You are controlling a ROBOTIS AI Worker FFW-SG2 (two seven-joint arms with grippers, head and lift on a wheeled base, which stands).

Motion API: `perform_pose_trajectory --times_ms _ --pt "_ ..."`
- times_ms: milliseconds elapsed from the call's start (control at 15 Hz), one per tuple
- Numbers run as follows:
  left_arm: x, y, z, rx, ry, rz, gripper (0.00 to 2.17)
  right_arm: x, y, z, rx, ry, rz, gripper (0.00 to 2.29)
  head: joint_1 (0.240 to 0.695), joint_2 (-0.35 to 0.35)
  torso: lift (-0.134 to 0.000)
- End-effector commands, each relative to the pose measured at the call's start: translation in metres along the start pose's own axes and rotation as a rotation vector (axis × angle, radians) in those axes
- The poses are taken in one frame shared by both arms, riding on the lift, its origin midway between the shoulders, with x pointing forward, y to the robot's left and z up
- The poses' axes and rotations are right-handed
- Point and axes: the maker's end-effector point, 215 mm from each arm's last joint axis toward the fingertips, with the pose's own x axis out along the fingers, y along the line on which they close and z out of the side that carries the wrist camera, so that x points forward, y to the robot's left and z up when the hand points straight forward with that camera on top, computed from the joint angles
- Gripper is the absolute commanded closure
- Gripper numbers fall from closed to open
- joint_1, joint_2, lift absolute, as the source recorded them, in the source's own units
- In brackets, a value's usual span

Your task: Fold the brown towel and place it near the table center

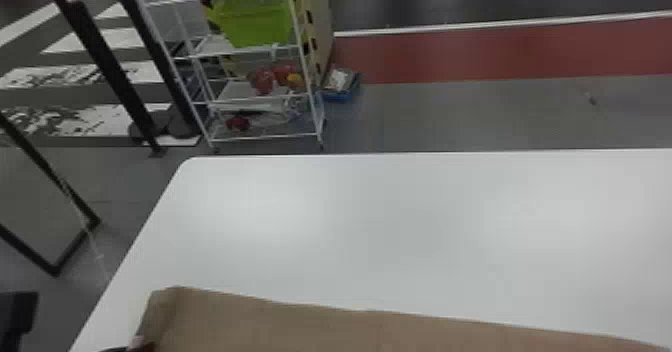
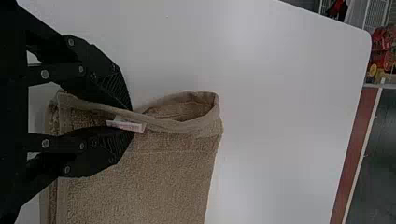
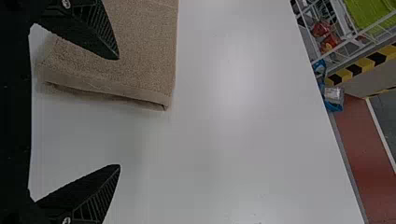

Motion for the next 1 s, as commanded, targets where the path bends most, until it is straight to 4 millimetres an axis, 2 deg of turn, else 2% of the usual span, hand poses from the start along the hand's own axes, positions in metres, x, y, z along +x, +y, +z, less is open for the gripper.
perform_pose_trajectory --times_ms 0,133,267,533,667,867,933 --pt "-0.010 0.001 0.007 0.001 -0.025 -0.010 2.03 0.001 0.000 -0.001 0.005 0.002 0.003 0.05 0.695 0.208 -0.122" --pt "-0.017 -0.006 0.012 0.005 -0.044 -0.032 2.14 0.002 0.001 -0.001 0.003 -0.001 0.007 0.05 0.695 0.212 -0.122" --pt "-0.023 -0.014 0.014 0.019 -0.053 -0.044 2.14 0.003 0.002 -0.002 0.006 -0.001 0.010 0.05 0.695 0.208 -0.122" --pt "-0.037 -0.041 0.032 0.024 -0.114 -0.131 2.14 0.003 0.001 -0.002 0.006 -0.002 0.009 0.05 0.695 0.176 -0.122" --pt "-0.049 -0.072 0.041 0.004 -0.152 -0.199 2.14 0.003 0.001 -0.003 0.003 -0.001 0.009 0.05 0.695 0.150 -0.122" --pt "-0.066 -0.121 0.059 0.074 -0.176 -0.271 2.14 0.005 0.002 -0.003 0.003 0.001 0.012 0.05 0.695 0.093 -0.122" --pt "-0.067 -0.141 0.062 0.078 -0.172 -0.303 2.14 0.004 0.001 -0.004 0.006 0.001 0.008 0.05 0.695 0.045 -0.122"
